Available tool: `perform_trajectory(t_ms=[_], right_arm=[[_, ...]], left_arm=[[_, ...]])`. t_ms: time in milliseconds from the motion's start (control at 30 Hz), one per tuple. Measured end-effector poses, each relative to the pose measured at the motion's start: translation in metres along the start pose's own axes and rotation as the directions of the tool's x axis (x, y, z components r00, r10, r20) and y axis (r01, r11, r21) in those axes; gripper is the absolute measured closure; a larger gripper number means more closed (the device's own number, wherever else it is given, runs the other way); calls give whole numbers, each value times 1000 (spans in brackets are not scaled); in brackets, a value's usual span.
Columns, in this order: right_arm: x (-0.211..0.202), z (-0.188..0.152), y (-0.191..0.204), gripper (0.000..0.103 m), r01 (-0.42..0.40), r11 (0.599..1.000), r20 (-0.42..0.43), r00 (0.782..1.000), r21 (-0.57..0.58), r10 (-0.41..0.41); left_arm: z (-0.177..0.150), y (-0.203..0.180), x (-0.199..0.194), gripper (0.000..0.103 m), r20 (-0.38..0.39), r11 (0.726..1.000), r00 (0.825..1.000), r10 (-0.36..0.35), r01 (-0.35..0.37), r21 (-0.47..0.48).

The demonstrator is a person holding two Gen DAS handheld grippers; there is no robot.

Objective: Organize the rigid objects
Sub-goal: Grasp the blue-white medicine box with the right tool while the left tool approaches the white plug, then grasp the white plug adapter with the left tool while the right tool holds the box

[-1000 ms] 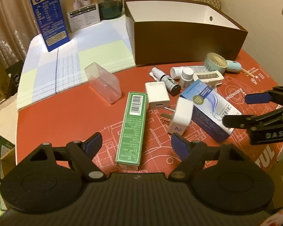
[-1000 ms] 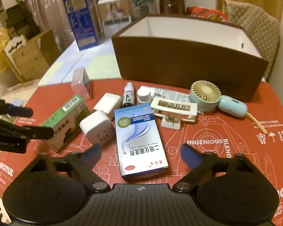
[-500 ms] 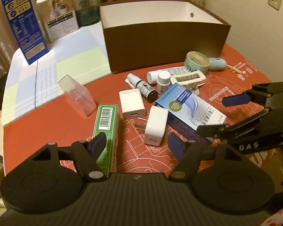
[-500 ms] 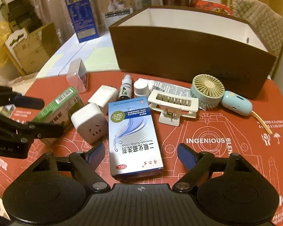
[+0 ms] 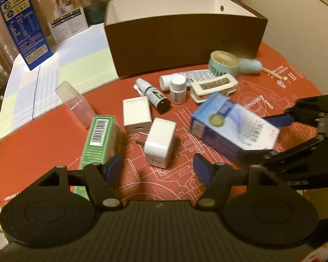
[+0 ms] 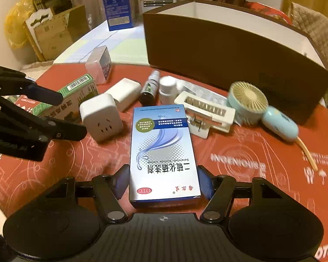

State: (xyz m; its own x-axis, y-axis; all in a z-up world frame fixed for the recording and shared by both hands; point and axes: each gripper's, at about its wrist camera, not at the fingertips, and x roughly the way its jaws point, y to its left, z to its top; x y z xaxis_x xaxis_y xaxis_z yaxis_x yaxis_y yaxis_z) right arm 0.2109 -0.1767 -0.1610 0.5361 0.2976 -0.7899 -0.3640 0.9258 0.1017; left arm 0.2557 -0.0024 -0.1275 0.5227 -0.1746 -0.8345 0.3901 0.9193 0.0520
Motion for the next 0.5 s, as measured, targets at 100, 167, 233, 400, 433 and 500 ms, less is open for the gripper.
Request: perform_trajectory(t_ms=[100,167,233,400,433,500], right_arm=[[-15,-14,-7,41,14,1000,8,1000,13,-14],[-24,-24,-10,41,44,999,16,999,27,-44],[-32,-31,-14,41,59,997,27,998,56,-61],[-52,-49,-29,42,160,967,49,984,201,-173],[-53,-51,-33,42,181,956,48,979,229,-197],[-54,-55,-40,41,225,935,35,969,273,-244]], left_arm=[[-1,-2,4,38,2,1000,1000,-2,2,8],[-2,-3,7,38,2,1000,1000,-4,4,12],[-1,-3,10,41,4,1000,1000,-2,2,20],[2,-4,17,50,14,1000,1000,3,-3,30],[2,-5,18,53,17,999,1000,4,-5,32],[2,-6,19,60,22,999,1000,6,-7,36]])
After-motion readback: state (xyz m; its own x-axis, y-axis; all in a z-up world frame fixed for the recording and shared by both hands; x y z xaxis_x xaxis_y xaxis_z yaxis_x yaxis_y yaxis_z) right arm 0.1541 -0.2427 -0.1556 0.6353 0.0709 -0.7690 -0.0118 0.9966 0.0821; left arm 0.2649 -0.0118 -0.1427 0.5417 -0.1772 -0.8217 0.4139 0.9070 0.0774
